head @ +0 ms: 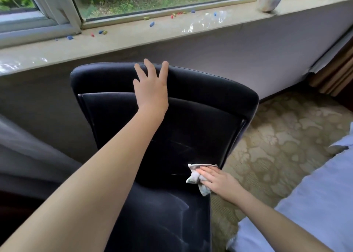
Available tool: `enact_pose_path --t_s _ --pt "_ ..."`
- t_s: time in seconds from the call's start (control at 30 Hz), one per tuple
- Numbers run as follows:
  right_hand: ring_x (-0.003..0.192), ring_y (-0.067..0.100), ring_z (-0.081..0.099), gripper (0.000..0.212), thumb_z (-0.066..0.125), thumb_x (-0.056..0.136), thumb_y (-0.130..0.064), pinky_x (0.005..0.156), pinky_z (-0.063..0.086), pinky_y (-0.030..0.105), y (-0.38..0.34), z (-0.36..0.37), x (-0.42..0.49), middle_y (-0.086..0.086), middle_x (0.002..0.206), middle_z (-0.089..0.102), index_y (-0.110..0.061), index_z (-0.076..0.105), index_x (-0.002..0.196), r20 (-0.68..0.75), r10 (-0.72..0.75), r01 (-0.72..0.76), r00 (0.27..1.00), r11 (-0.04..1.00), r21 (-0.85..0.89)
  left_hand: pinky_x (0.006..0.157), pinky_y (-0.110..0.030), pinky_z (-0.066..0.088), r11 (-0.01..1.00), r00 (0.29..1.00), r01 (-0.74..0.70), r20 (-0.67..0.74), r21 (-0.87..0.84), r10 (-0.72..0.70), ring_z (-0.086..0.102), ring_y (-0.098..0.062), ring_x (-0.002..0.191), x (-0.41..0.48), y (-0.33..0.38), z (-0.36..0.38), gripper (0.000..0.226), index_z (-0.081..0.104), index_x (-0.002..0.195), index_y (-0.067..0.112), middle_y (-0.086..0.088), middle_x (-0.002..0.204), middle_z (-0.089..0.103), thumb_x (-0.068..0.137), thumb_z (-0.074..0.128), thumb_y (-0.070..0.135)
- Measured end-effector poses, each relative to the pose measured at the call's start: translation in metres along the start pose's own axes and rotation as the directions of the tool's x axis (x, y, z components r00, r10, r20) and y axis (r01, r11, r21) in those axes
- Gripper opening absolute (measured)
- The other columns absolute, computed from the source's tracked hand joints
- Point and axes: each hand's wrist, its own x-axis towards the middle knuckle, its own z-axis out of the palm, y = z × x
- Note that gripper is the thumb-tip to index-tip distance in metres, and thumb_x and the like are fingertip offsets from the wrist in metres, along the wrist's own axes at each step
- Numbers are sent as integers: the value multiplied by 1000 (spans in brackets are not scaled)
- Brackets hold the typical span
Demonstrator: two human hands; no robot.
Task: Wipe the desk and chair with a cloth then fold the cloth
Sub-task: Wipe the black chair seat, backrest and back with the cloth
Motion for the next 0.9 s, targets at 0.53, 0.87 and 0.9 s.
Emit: enact_pose_path --t_s 0.53,0.87,0.9 --pt "126 36 42 40 33 101 -13 108 31 47 63 -77 63 22 132 53 -8 72 98 -603 343 -313 720 936 160 98 -44 40 999 1000 29 -10 -34 -30 9 -51 139 1 7 -6 85 8 147 23 -26 153 7 84 64 12" --pt "127 15 42 36 36 93 -26 99 43 37 -9 13 3 -9 137 49 -24 65 113 340 44 -161 939 932 324 95 -42 42 1000 1000 21 -4 -16 -21 8 -50 139 2 4 -1 90 5 147 24 -24 154 5 82 66 14" --pt "129 11 40 33 40 94 -28 105 35 29 -12 5 2 -13 139 46 -27 60 120 300 93 -207 949 902 378 94 -41 43 1000 1000 13 3 -18 -13 9 -50 139 2 2 -3 90 6 147 25 -24 154 6 81 66 14"
